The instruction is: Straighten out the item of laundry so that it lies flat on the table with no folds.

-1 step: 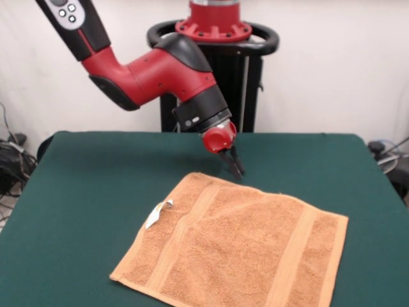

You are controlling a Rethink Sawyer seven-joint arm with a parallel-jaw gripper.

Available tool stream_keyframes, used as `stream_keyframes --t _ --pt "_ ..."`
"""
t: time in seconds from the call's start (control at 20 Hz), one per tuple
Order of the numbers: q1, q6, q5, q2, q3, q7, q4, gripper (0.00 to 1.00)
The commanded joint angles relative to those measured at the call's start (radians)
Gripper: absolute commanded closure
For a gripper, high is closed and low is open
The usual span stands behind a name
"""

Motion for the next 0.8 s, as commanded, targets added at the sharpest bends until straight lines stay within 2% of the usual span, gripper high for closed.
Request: stream_keyframes --t 0.05,0.25,0.5,0.8 --pt "-0.031 0.1 -0.04 0.049 0.026 0.199 -0.104 0.0" --pt "-0.049 0.108 -0.038 0.047 0.039 0.193 -0.103 0.0" --pt "-0.026 -0.102 0.003 -0.012 -0.016 0.243 -0.126 0.0" --pt "-0.023 -0.124 0.016 -0.015 -0.027 0.251 -0.135 0.0"
